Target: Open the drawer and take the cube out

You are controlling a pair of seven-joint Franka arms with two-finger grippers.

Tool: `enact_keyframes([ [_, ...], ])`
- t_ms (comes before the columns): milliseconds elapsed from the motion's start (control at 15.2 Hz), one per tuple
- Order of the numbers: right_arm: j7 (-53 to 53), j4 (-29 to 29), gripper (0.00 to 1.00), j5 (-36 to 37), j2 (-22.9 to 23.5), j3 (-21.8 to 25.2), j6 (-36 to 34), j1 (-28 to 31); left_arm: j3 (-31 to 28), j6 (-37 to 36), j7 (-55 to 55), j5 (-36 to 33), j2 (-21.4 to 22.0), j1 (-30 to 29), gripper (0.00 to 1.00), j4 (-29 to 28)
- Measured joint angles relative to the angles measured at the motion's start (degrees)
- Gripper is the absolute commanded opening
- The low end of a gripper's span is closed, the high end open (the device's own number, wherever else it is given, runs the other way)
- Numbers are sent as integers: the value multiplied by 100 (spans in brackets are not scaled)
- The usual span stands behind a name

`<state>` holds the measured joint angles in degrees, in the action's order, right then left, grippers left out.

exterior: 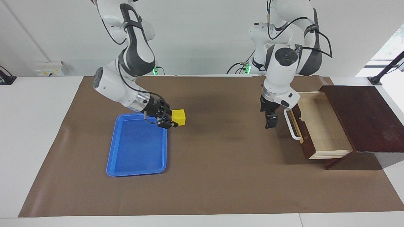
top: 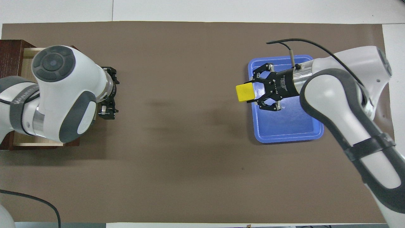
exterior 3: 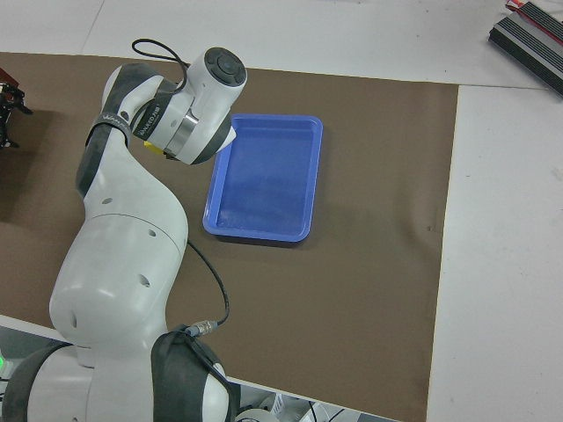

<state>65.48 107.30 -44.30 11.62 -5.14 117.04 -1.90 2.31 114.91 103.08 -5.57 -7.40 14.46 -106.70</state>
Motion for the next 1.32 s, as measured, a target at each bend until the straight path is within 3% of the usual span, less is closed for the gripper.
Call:
enact_keyframes([
  [263, -682, 192, 0, 0, 57, 17, -358, 840, -9, 0, -1277, -18, 11, -694, 100, -21],
  [593, -1136, 405, 0, 0, 369, 19, -267, 1061, 44, 18, -2153, -73, 41, -1396, 100, -22],
  [988, -1016, -615, 0, -70, 1296, -3, -70, 1053, 27, 230, -3252, -138, 41, -2287, 100, -24],
  [1119, -772, -1034, 0, -199, 1666, -35, 14, 1020, 59, 247, -3370, -100, 48, -2377, 100, -30],
  [1317, -709, -1191, 0, -308, 2013, -56, 380, 853, 68, 248, -3393, -109, 48, -2380, 100, -31],
])
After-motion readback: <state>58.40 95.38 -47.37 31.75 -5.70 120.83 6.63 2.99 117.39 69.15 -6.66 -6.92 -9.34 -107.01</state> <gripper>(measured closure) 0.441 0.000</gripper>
